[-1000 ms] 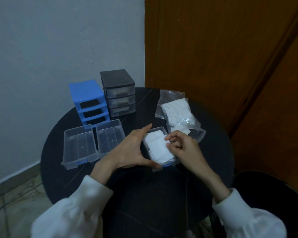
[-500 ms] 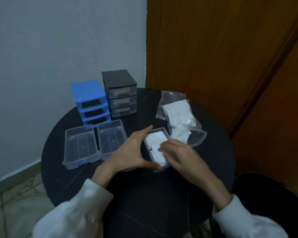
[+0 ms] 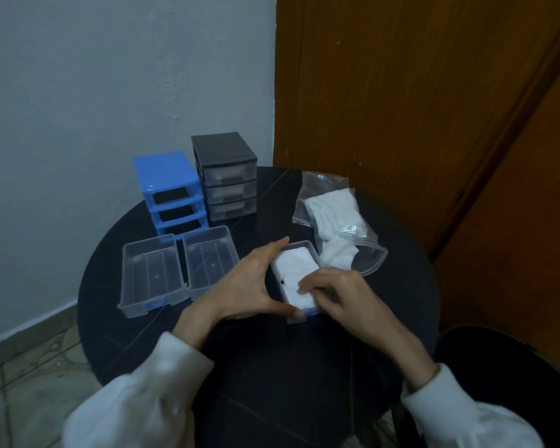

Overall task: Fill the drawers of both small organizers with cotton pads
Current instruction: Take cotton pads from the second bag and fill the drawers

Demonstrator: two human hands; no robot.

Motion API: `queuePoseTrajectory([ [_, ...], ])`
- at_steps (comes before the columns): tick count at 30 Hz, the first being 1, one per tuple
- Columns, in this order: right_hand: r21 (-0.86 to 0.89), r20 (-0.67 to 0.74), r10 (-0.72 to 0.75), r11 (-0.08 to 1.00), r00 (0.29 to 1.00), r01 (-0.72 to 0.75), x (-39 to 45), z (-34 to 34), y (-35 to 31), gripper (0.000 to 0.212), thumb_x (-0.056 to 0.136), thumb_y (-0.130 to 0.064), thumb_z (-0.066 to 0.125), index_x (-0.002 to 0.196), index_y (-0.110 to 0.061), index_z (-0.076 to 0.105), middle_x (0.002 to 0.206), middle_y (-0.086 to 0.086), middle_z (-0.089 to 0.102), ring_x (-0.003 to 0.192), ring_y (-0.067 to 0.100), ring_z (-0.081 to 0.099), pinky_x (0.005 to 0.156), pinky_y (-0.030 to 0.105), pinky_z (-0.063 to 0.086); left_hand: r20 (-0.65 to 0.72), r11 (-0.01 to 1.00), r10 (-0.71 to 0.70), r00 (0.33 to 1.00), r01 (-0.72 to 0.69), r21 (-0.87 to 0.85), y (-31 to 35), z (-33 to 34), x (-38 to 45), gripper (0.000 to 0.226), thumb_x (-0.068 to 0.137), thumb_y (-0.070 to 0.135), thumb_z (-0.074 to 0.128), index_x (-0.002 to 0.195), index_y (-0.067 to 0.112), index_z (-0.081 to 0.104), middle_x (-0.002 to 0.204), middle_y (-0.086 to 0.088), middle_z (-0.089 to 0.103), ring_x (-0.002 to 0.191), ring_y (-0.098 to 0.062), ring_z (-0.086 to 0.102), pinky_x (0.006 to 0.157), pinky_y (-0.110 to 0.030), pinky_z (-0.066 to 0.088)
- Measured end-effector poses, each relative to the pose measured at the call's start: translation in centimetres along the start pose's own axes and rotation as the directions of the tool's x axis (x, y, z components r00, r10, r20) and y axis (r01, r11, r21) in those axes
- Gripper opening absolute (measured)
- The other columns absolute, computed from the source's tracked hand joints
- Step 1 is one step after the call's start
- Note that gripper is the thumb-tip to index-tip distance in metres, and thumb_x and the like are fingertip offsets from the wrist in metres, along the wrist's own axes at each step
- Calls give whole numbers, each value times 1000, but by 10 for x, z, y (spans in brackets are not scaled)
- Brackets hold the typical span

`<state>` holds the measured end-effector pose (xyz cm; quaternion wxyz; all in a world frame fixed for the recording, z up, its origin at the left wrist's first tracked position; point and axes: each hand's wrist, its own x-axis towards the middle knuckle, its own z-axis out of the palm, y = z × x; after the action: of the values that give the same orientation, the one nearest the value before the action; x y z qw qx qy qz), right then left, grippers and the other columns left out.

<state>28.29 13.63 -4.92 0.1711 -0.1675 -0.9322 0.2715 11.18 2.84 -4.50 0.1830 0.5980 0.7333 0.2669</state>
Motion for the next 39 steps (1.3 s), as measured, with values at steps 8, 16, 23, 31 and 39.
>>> queuePoseTrajectory([
  [8, -26, -374, 131, 988, 918, -151, -13, -22, 30, 22, 82, 3, 61, 85, -16, 69, 88, -4, 66, 79, 0, 58, 73, 5, 41, -25, 998, 50, 998, -51, -26, 20, -9, 18, 85, 72, 48, 72, 143, 28, 31, 146, 7, 37, 131, -6, 32, 116, -31, 12],
  [16, -83, -254, 172, 976, 952, -199, 1, -9, 51, 22, 86, -15, 63, 106, -22, 59, 97, -6, 60, 85, 11, 58, 71, 26, 46, -71, 991, 127, 989, -130, -43, 49, 22, 73, 49, 86, 26, 66, 132, 17, 51, 135, -2, 52, 123, -13, 47, 94, -14, 33],
  [23, -151, -261, 125, 974, 957, -168, 8, -4, 58, 31, 87, -15, 63, 117, -14, 59, 107, 3, 62, 97, 17, 57, 75, 23, 42, -115, 991, 111, 987, -119, -64, 46, 38, 82, 33, 89, 17, 61, 122, 15, 59, 123, -1, 61, 114, -11, 54, 86, -11, 35],
  [31, -161, -317, 89, 976, 944, -146, 8, -5, 59, 16, 90, -12, 58, 103, -15, 67, 99, 3, 68, 89, 17, 63, 75, 29, 49, -152, 990, 111, 982, -123, -74, 44, 38, 82, 31, 93, 14, 56, 123, 15, 59, 123, -1, 62, 110, -6, 54, 84, -6, 33],
  [39, -144, -443, 82, 976, 893, -161, -2, -8, 55, 19, 93, -13, 55, 108, -8, 65, 104, 8, 68, 93, 17, 64, 82, 25, 49, -174, 986, 115, 978, -134, -100, 40, 36, 82, 28, 96, 20, 52, 122, 15, 59, 120, -1, 64, 103, -2, 54, 80, -3, 36],
])
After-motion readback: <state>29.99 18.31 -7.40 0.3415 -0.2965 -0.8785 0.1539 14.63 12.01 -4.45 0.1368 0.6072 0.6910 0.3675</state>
